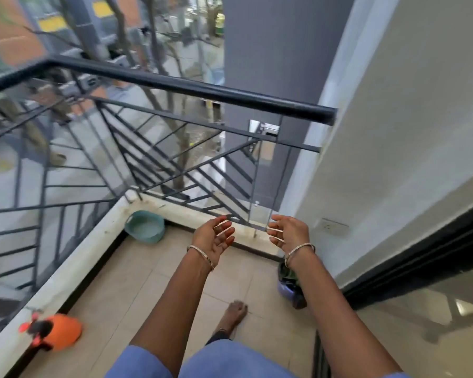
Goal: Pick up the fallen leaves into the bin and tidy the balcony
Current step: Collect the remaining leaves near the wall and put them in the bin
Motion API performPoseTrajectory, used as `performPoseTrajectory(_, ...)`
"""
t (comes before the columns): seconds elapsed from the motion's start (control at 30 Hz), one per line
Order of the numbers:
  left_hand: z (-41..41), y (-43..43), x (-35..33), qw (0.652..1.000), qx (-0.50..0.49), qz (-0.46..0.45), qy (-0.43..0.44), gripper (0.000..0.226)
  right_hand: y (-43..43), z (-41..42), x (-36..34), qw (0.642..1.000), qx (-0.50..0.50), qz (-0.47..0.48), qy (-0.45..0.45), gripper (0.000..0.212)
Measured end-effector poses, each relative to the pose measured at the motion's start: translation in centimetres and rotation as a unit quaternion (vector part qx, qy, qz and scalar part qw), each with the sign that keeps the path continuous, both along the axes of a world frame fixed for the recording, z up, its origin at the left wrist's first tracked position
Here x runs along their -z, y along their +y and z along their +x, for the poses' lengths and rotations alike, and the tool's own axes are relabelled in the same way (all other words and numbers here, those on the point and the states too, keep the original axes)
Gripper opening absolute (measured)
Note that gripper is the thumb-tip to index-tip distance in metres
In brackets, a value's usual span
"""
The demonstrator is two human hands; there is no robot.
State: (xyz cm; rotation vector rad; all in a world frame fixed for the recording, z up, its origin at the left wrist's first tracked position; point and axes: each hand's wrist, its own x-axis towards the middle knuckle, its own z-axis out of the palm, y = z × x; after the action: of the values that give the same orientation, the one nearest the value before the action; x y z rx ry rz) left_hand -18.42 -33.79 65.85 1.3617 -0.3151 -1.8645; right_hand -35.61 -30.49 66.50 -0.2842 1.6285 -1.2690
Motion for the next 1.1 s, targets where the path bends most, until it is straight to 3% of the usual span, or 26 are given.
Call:
performPoseTrajectory(0.37,18.0,15.8,-1.1,0.963,-0.269,0.013,0.008,0.018,4.9,17.5,-1.8,0.972,-0.232,0.006,0.013,0.019)
performPoseTrajectory(0.67,32.7,27.8,0.5,0.893,-0.448,0.046,0.014,0.019,10.2,36.9,-0.7,0.9,-0.434,0.031,0.005,0.023)
performPoseTrajectory(1.1,51.6,40.1,3.4,0.793,-0.601,0.099,0.012,0.024,19.1,61.0,2.4,0.813,-0.579,0.061,0.011,0.014)
